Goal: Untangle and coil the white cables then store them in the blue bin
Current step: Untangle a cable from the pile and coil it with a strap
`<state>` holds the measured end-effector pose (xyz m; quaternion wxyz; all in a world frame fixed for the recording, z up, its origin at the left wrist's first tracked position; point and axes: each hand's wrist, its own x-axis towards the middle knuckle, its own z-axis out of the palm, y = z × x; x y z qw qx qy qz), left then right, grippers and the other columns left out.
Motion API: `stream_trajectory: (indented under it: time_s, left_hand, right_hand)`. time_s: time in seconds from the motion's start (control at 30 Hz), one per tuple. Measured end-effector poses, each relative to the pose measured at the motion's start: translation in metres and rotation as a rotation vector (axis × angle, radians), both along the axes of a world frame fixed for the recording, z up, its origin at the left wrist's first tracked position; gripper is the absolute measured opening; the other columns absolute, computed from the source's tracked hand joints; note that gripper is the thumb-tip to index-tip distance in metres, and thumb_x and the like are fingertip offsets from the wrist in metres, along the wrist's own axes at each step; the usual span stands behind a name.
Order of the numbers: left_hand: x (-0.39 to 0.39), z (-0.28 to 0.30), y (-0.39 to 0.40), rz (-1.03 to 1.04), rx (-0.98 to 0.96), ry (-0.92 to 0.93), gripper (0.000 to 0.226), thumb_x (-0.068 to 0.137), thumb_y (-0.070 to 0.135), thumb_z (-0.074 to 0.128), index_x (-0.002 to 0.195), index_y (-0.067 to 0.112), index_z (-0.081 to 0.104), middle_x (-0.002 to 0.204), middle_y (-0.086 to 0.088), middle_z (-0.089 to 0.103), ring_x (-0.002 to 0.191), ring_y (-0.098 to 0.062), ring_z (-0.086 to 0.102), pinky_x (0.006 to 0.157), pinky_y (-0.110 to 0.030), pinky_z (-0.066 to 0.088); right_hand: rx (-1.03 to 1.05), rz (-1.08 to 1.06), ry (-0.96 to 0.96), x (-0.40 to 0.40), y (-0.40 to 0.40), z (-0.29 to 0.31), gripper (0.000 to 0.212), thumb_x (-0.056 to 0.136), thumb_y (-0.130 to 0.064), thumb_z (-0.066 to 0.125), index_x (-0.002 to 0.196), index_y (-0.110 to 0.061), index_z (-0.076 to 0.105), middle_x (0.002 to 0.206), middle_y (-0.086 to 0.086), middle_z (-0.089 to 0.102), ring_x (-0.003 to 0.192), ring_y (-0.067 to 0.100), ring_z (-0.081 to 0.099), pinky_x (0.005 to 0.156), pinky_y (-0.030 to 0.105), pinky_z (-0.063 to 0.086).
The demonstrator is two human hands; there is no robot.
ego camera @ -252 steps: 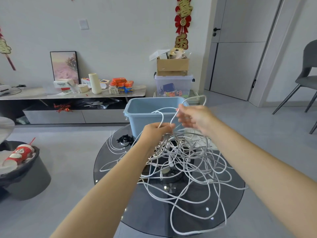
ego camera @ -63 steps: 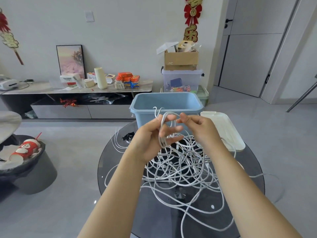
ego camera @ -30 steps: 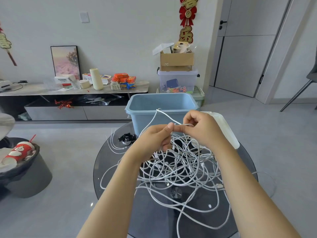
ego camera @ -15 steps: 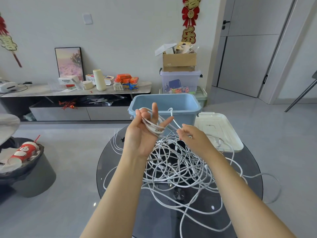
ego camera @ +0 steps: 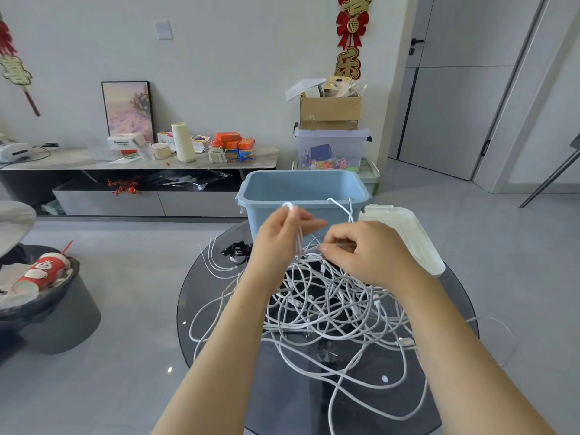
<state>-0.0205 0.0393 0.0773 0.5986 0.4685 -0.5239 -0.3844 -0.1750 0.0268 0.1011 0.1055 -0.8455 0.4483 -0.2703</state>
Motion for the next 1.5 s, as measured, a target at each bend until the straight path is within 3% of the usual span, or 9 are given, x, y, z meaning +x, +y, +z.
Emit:
stream_trajectory:
  time_s: [0.13, 0.23, 0.43, 0.67, 0.93, 1.03, 1.17, 1.33, 1.5]
  left_hand:
    - [-0.002, 0.007, 0.004, -0.091, 0.051, -0.408, 0.029, 0.101, 0.029, 0.04, 0.091, 0.012, 0.062, 0.06, 0.014, 0.065, 0.061, -0.002, 0.051, 0.068, -0.026, 0.039]
    - [0.001, 0.008, 0.006, -0.307, 0.174, -0.385, 0.033, 0.102, 0.027, 0.038, 0.088, 0.007, 0.06, 0.042, 0.005, 0.049, 0.08, -0.007, 0.069, 0.081, -0.031, 0.039]
    - [0.023, 0.009, 0.007, -0.7, 0.185, 0.313, 0.036, 0.093, 0.025, 0.038, 0.074, 0.012, 0.065, 0.037, 0.009, 0.026, 0.067, -0.02, 0.068, 0.107, -0.059, 0.032]
    - [0.005, 0.013, -0.001, -0.406, -0.026, 1.232, 0.02, 0.088, 0.003, 0.05, 0.104, 0.007, 0.06, 0.059, 0.005, 0.056, 0.082, -0.013, 0.07, 0.083, -0.074, 0.038]
    - [0.007, 0.005, -0.002, 0.007, -0.105, 0.254, 0.04, 0.1, 0.03, 0.039, 0.085, 0.022, 0.075, 0.123, -0.004, 0.064, 0.109, -0.007, 0.063, 0.108, -0.041, 0.037]
    - [-0.003, 0.0, 0.003, 0.016, -0.073, -0.168, 0.035, 0.098, 0.03, 0.046, 0.091, 0.011, 0.074, 0.119, 0.01, 0.065, 0.093, 0.009, 0.063, 0.085, -0.013, 0.046]
    - [0.002, -0.003, 0.002, -0.109, 0.072, -0.418, 0.041, 0.098, 0.038, 0.047, 0.075, 0.019, 0.075, 0.097, 0.015, 0.073, 0.097, -0.002, 0.064, 0.089, -0.028, 0.046]
    - [0.007, 0.002, 0.003, -0.262, 0.156, -0.312, 0.04, 0.101, 0.028, 0.043, 0.087, 0.003, 0.07, 0.05, 0.009, 0.056, 0.072, -0.009, 0.065, 0.082, -0.028, 0.046]
    - [0.015, 0.002, 0.002, -0.726, 0.278, 0.359, 0.03, 0.091, 0.024, 0.044, 0.077, 0.007, 0.066, 0.044, 0.008, 0.025, 0.05, -0.013, 0.046, 0.101, -0.053, 0.042]
  right_hand:
    - [-0.023, 0.017, -0.109, -0.007, 0.001, 0.003, 0.025, 0.084, -0.037, 0.064, 0.063, -0.024, 0.06, 0.044, -0.009, 0.044, 0.051, 0.01, 0.043, 0.053, 0.024, 0.033]
    - [-0.109, -0.018, -0.205, -0.01, 0.005, 0.008, 0.033, 0.085, -0.032, 0.062, 0.058, -0.013, 0.062, 0.045, -0.004, 0.046, 0.059, 0.01, 0.047, 0.053, 0.017, 0.034]
    - [0.138, 0.004, -0.575, -0.015, -0.022, -0.012, 0.045, 0.091, -0.033, 0.05, 0.063, 0.001, 0.043, 0.054, -0.005, 0.037, 0.052, 0.006, 0.034, 0.054, 0.018, 0.029]
    - [0.242, 0.011, -0.01, 0.003, -0.028, -0.04, 0.043, 0.098, -0.045, 0.036, 0.077, -0.023, 0.067, 0.081, 0.0, 0.065, 0.081, 0.016, 0.059, 0.075, 0.032, 0.045]
    - [0.212, 0.068, 0.039, -0.007, -0.007, -0.01, 0.04, 0.089, -0.05, 0.053, 0.06, -0.024, 0.064, 0.045, -0.008, 0.048, 0.047, 0.005, 0.044, 0.055, 0.027, 0.035]
    - [0.15, 0.12, -0.192, -0.008, -0.005, -0.002, 0.031, 0.091, -0.034, 0.059, 0.063, -0.02, 0.064, 0.043, -0.015, 0.047, 0.046, 0.003, 0.042, 0.052, 0.021, 0.031]
    - [0.103, 0.089, -0.331, -0.013, -0.007, -0.004, 0.028, 0.087, -0.035, 0.063, 0.062, -0.021, 0.064, 0.047, -0.009, 0.042, 0.048, 0.008, 0.036, 0.054, 0.025, 0.033]
    - [0.128, 0.068, -0.392, -0.02, -0.016, -0.01, 0.044, 0.072, -0.056, 0.061, 0.071, -0.012, 0.064, 0.049, -0.004, 0.036, 0.048, 0.008, 0.03, 0.051, 0.023, 0.027]
    - [-0.021, 0.03, -0.397, -0.025, -0.026, -0.016, 0.028, 0.086, -0.038, 0.061, 0.074, -0.014, 0.064, 0.068, 0.007, 0.057, 0.06, 0.012, 0.045, 0.064, 0.019, 0.036]
